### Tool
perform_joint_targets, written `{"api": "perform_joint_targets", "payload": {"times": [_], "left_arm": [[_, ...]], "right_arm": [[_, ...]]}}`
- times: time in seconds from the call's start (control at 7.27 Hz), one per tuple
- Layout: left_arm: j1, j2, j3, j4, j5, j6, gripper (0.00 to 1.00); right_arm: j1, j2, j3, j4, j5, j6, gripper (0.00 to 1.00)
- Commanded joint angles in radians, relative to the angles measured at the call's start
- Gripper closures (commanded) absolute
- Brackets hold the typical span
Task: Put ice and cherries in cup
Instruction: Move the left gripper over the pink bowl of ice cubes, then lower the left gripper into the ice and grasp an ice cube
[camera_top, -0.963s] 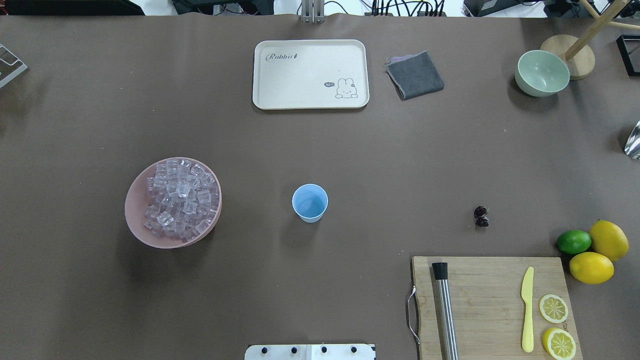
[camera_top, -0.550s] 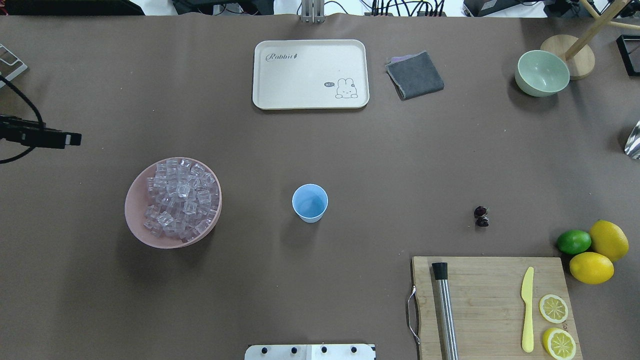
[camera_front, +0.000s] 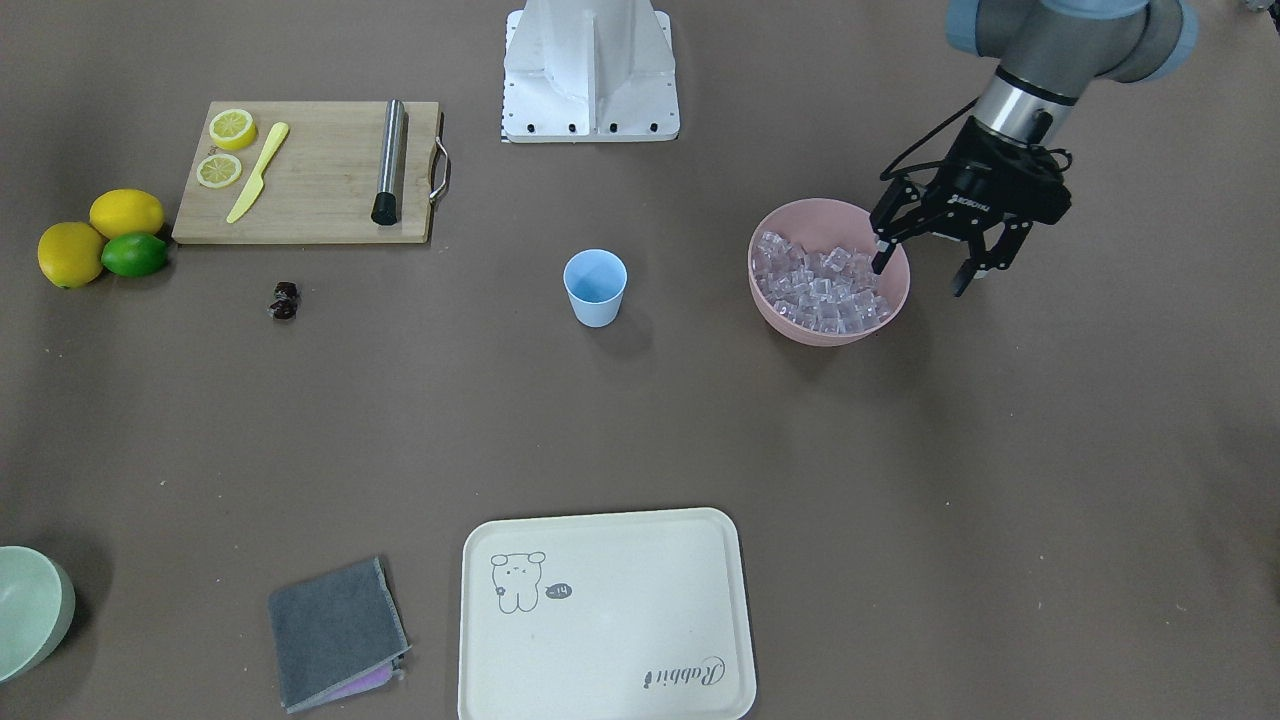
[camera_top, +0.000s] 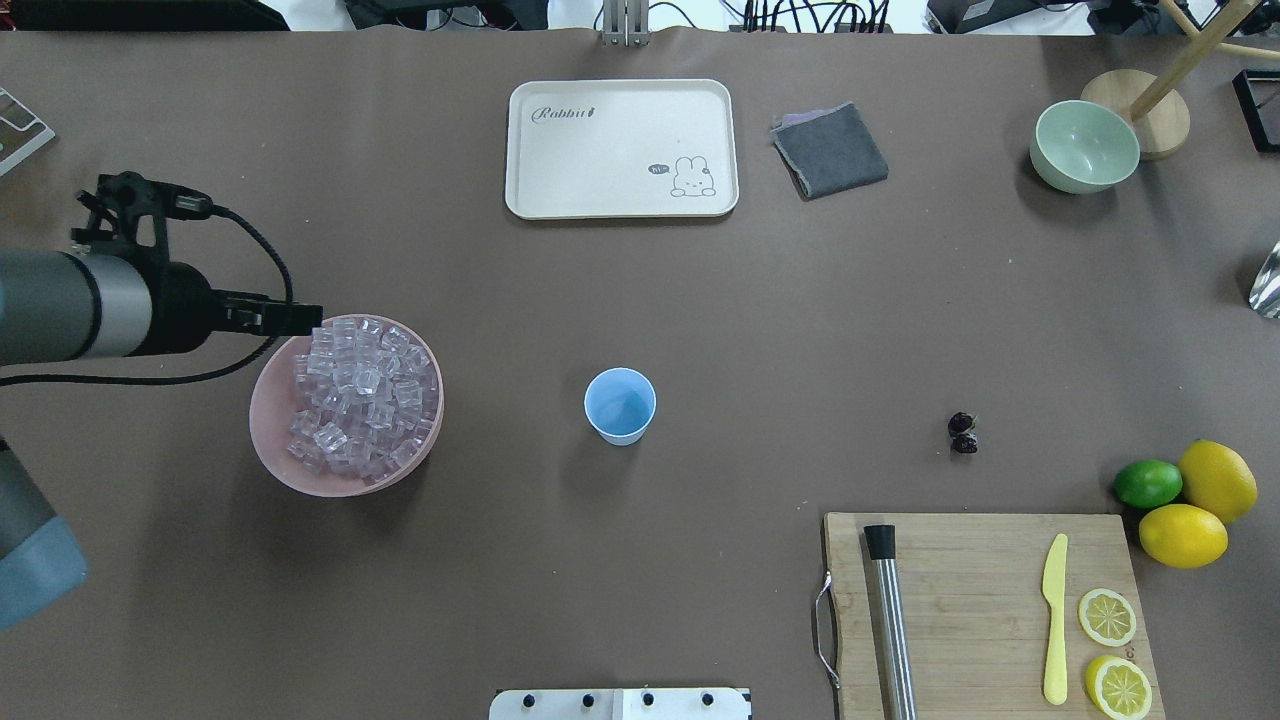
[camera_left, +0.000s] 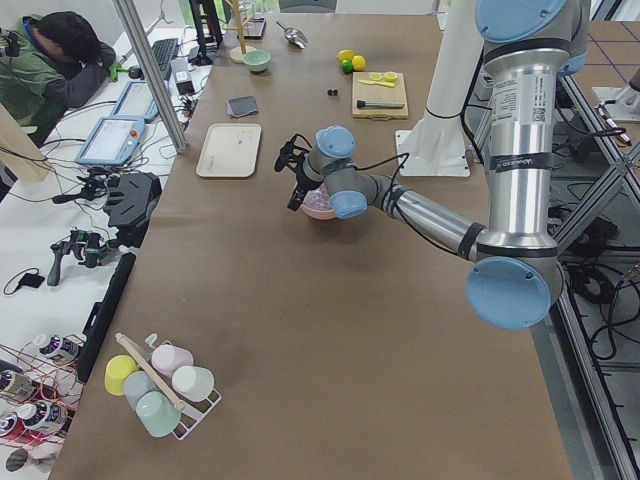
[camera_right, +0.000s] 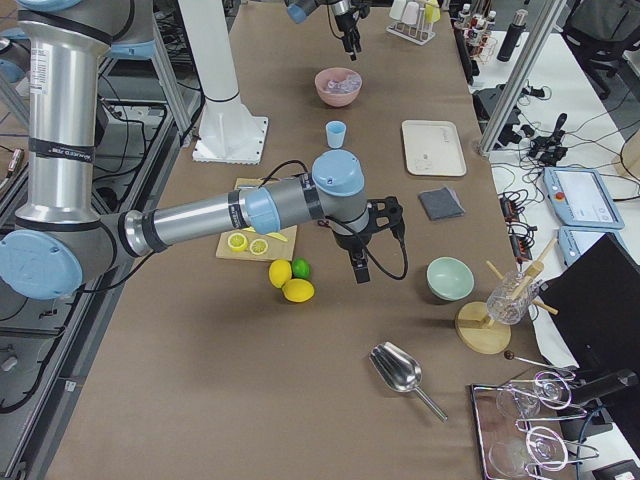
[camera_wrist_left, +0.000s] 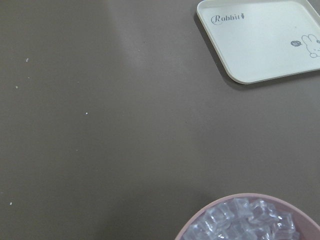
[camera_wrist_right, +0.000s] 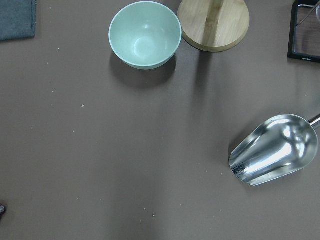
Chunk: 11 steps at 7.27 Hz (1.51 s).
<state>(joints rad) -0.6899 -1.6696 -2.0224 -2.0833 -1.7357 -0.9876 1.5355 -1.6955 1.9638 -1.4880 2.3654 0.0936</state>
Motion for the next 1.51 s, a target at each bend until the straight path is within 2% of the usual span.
{"api": "perform_joint_targets", "payload": {"times": [0.0, 0.14, 0.41, 0.83, 1.1, 1.38], "left_arm": [[0.126, -0.114, -0.033, 0.248, 0.149, -0.095, 0.02], [0.172, -0.113, -0.025, 0.271, 0.207, -0.097, 0.02], [0.239, -0.108, -0.006, 0.273, 0.249, -0.143, 0.02], [0.263, -0.111, 0.001, 0.272, 0.255, -0.151, 0.28], [0.247, -0.104, -0.007, 0.270, 0.242, -0.140, 0.32], [0.244, -0.101, -0.002, 0.269, 0.240, -0.135, 0.33]], "right_arm": [[0.000, -0.001, 0.000, 0.000, 0.000, 0.000, 0.00], [0.000, -0.001, -0.002, 0.000, 0.000, 0.000, 0.00], [0.000, -0.001, -0.002, 0.000, 0.000, 0.000, 0.00], [0.000, 0.000, -0.003, 0.000, 0.000, 0.000, 0.00], [0.000, 0.000, -0.003, 0.000, -0.002, 0.000, 0.00], [0.000, -0.001, -0.003, 0.000, -0.002, 0.000, 0.00]]}}
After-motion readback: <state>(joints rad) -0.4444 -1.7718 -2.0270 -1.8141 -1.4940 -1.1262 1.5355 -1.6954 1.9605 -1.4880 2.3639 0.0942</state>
